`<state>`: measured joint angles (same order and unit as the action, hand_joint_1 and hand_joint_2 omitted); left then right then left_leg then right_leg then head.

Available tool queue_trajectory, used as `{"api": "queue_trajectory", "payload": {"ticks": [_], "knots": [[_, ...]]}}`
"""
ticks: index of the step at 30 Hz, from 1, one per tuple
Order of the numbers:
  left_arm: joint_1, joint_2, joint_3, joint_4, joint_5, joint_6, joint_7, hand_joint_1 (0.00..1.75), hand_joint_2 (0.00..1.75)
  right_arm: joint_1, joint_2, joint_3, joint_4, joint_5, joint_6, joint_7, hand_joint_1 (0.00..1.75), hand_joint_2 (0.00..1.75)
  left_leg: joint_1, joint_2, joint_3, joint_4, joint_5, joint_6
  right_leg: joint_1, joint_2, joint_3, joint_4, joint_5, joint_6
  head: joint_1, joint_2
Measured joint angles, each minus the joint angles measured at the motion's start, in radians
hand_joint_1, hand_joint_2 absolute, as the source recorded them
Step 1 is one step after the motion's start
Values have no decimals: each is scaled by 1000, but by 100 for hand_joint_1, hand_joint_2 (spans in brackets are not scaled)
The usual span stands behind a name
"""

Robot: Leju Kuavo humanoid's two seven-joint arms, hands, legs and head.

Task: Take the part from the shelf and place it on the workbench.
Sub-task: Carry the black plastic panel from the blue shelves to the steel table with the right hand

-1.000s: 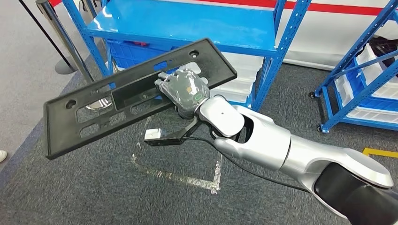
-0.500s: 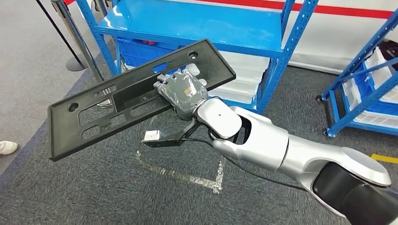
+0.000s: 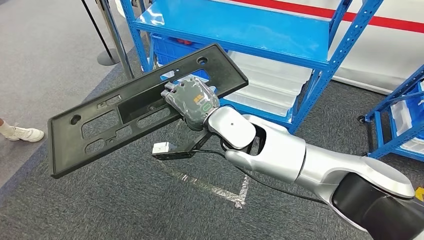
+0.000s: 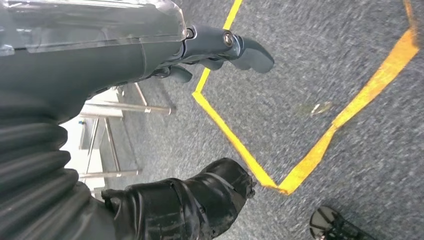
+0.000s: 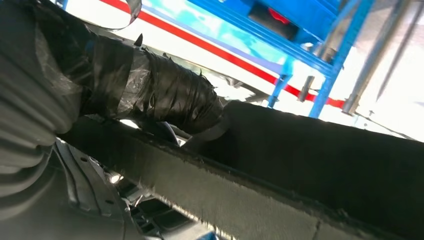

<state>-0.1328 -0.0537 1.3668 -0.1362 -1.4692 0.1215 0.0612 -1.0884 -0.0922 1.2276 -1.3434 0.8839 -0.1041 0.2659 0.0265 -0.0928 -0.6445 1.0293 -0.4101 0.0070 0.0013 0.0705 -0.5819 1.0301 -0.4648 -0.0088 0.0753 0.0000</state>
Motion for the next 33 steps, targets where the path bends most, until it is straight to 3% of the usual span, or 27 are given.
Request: {"api": "queue_trajectory", "payload": {"ticks": [2,3,5,7,9,10,11,13,15,17,18,20,22,23,24,25,26,29,31,33], "knots": [[2,0,0,0,0,0,-2,0,175,-2,1,1,1,0,3,0,175,175,4,-19,-7,-6,10,-16,3,-16,2,-9,6,-4,1,0],[4,0,0,0,0,0,-4,0,175,-3,2,2,2,0,4,0,175,175,5,-16,-11,-5,10,-21,2,-27,5,-18,11,-8,0,0],[7,0,0,0,0,1,-9,0,175,-7,7,3,3,0,4,0,175,175,2,21,-33,36,-20,-31,-4,-50,12,-37,24,-18,-6,0],[4,0,0,0,0,2,-15,0,175,-11,9,4,5,0,4,1,175,175,2,68,-82,147,-82,-39,-4,-74,12,-44,30,-24,-13,0],[3,2,0,0,0,1,-22,0,175,-11,9,5,6,1,3,4,175,175,5,82,-118,237,-115,-47,-3,-100,8,-41,30,-25,-14,0],[3,2,0,0,0,1,-25,0,175,-11,9,6,6,2,3,6,175,175,7,86,-112,236,-106,-52,-5,-112,5,-38,29,-23,-15,0],[4,3,0,0,0,0,-27,0,175,-11,9,7,6,2,3,8,175,175,10,92,-88,200,-83,-56,-7,-124,3,-33,26,-20,-15,0],[4,4,0,0,-1,-2,-28,0,175,-13,8,6,6,2,3,12,175,175,11,121,-19,87,-38,-64,-9,-144,-1,-19,18,-6,-16,0],[0,3,0,0,-2,-3,-29,0,175,-18,8,5,6,2,3,14,175,175,8,137,14,24,-27,-51,-4,-160,-7,-4,10,9,-15,0],[-1,3,0,0,-5,-4,-28,0,175,-21,8,4,6,2,2,15,175,175,6,120,9,21,-29,-27,0,-177,-7,-1,8,18,-12,0],[0,3,0,0,-6,-3,-27,0,175,-21,9,4,6,3,1,15,175,175,5,111,7,21,-28,-19,-2,-177,-6,0,5,22,-11,0],[1,3,0,0,-10,-3,-25,0,175,-20,9,4,7,6,0,17,175,175,5,93,3,18,-22,-5,-8,-139,-22,41,-30,30,-10,0],[1,3,0,0,-16,-1,-25,0,175,-19,8,3,7,10,-2,21,175,175,4,75,0,15,-17,4,-9,-88,-72,156,-97,33,-9,0],[0,4,0,0,-19,-1,-25,0,175,-17,6,3,7,11,-2,24,175,175,1,66,-2,14,-15,7,-8,-80,-102,222,-125,32,-9,0],[0,4,0,0,-22,0,-26,0,175,-14,5,3,7,12,-2,26,175,175,-2,55,-4,14,-14,8,-6,-77,-124,268,-138,29,-9,0],[0,4,0,0,-25,0,-26,0,175,-11,4,3,7,14,-1,28,175,175,-6,44,-5,14,-13,9,-3,-75,-132,281,-132,25,-9,0],[1,4,0,0,-28,0,-25,0,175,-8,3,3,7,14,-1,30,175,175,-10,32,-5,13,-11,10,1,-71,-120,252,-107,16,-9,0],[0,1,0,1,-31,1,-25,0,175,-10,2,-1,5,16,-1,32,175,175,-14,1,-6,7,-3,9,14,-28,-28,51,-9,-26,-14,0],[-1,0,-1,2,-32,2,-25,0,175,-13,1,-6,4,17,-1,33,175,175,-3,-14,-12,-2,7,3,20,-7,-2,-9,9,-43,-16,0],[-1,3,-1,2,-34,2,-26,0,175,-14,1,-7,3,18,-1,35,175,175,2,-32,-14,-15,18,-6,22,-21,6,-32,20,-47,-12,0]]}}
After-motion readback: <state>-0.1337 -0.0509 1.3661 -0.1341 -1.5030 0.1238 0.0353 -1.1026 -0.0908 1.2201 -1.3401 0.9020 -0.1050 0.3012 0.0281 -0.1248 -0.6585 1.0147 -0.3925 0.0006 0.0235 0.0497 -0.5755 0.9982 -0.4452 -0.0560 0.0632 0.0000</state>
